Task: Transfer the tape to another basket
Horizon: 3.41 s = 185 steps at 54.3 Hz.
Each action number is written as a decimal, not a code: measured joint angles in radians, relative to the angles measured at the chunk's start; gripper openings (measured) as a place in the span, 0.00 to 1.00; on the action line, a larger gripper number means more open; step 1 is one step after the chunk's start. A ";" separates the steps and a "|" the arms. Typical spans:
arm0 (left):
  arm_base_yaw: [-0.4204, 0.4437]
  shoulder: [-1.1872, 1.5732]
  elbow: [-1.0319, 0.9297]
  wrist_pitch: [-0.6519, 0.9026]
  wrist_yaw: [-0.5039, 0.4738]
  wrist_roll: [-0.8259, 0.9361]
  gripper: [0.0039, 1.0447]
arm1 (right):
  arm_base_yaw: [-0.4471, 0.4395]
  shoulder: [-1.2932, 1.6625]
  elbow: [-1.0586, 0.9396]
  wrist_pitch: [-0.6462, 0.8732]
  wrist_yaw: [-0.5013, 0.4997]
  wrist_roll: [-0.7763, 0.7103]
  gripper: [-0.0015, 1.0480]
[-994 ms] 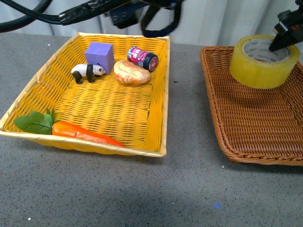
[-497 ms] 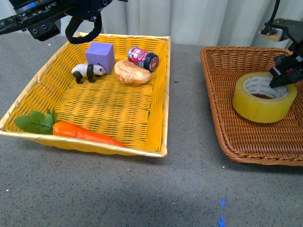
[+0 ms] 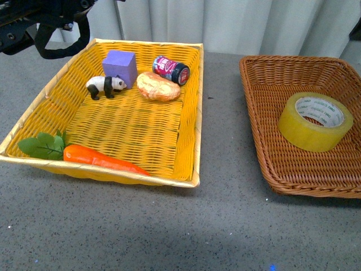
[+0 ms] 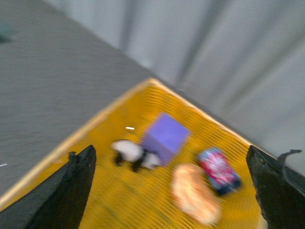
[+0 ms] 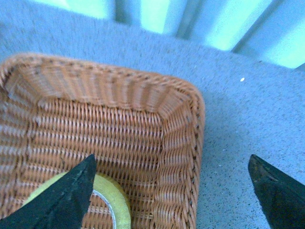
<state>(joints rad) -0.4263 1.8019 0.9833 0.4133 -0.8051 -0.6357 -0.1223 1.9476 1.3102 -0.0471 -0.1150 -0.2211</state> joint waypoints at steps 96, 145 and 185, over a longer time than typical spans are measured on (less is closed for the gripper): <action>0.424 -1.357 -0.963 0.032 0.804 0.629 0.03 | 0.121 -1.384 -1.305 0.601 0.114 0.211 0.01; 0.424 -1.797 -0.963 -0.412 0.805 0.629 0.03 | 0.121 -1.923 -1.305 0.054 0.114 0.211 0.01; 0.424 -1.798 -0.963 -0.412 0.805 0.629 0.95 | 0.121 -1.943 -1.305 0.049 0.114 0.210 0.86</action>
<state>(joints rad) -0.0021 0.0040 0.0204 0.0010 0.0002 -0.0067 -0.0010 0.0044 0.0051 0.0017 -0.0013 -0.0109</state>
